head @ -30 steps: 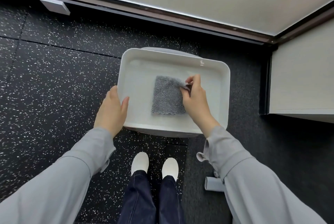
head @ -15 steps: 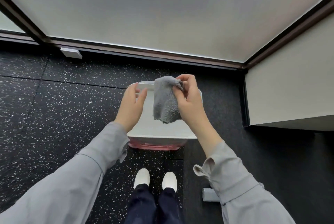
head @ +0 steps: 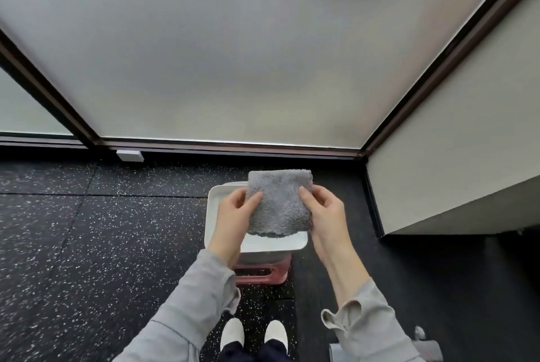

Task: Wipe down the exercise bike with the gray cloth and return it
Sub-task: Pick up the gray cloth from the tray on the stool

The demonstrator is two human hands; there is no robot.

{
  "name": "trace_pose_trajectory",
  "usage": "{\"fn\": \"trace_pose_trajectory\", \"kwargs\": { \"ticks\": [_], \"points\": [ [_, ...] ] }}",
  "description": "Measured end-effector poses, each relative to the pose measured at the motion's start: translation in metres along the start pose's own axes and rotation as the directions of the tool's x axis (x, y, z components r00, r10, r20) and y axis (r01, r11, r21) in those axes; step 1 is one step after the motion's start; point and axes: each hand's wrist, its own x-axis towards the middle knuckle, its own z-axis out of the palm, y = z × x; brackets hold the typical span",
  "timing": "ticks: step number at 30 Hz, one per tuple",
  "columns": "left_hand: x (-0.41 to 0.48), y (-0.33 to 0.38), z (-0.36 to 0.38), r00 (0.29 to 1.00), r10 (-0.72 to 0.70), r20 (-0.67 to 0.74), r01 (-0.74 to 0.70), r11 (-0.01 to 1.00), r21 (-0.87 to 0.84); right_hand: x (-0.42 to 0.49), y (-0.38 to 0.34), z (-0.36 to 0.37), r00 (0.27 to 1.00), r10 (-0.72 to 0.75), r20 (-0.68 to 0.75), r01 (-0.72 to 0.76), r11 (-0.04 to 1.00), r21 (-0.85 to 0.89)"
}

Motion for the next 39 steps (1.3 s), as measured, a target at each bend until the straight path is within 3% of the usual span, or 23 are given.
{"fn": "trace_pose_trajectory", "kwargs": {
  "ticks": [3,5,8,13,17,20,24,28,32,35,37,39],
  "points": [
    [-0.026,0.004,0.003,0.982,0.152,-0.116,-0.116,0.955,0.273,-0.023,0.005,0.003,0.971,-0.165,-0.174,0.100,0.938,-0.332],
    [-0.041,0.007,0.007,0.947,0.287,-0.143,-0.211,0.893,0.397,-0.041,0.004,0.010,0.927,-0.313,-0.209,0.195,0.874,-0.445],
    [-0.059,0.019,0.015,0.886,0.457,-0.081,-0.375,0.806,0.458,-0.061,-0.006,0.023,0.877,-0.444,-0.185,0.323,0.828,-0.458],
    [-0.077,0.035,0.023,0.839,0.544,0.004,-0.493,0.758,0.427,-0.079,-0.027,0.028,0.896,-0.431,-0.109,0.363,0.851,-0.381],
    [-0.086,0.040,0.026,0.870,0.482,0.109,-0.485,0.791,0.372,-0.085,-0.038,0.019,0.934,-0.346,-0.087,0.297,0.890,-0.345],
    [-0.092,0.044,0.026,0.868,0.412,0.276,-0.484,0.825,0.293,-0.088,-0.042,0.007,0.951,-0.294,-0.096,0.240,0.898,-0.368],
    [-0.097,0.041,0.022,0.863,0.238,0.445,-0.337,0.928,0.158,-0.097,-0.044,-0.018,0.936,-0.308,-0.171,0.226,0.897,-0.380],
    [-0.099,0.044,0.034,0.878,0.149,0.455,-0.158,0.987,-0.019,-0.114,-0.041,-0.044,0.942,-0.255,-0.217,0.180,0.932,-0.316],
    [-0.096,0.051,0.067,0.908,0.151,0.390,-0.237,0.954,0.181,-0.140,-0.047,-0.066,0.944,-0.243,-0.222,0.186,0.951,-0.248],
    [-0.099,0.059,0.094,0.812,0.025,0.583,-0.179,0.962,0.208,-0.159,-0.057,-0.083,0.939,-0.261,-0.222,0.216,0.954,-0.210],
    [-0.109,0.064,0.111,0.734,0.033,0.678,-0.185,0.971,0.153,-0.172,-0.065,-0.094,0.928,-0.282,-0.242,0.242,0.953,-0.181],
    [-0.122,0.068,0.130,0.708,0.068,0.703,-0.180,0.980,0.086,-0.186,-0.073,-0.106,0.911,-0.318,-0.263,0.284,0.945,-0.159]
  ]
}}
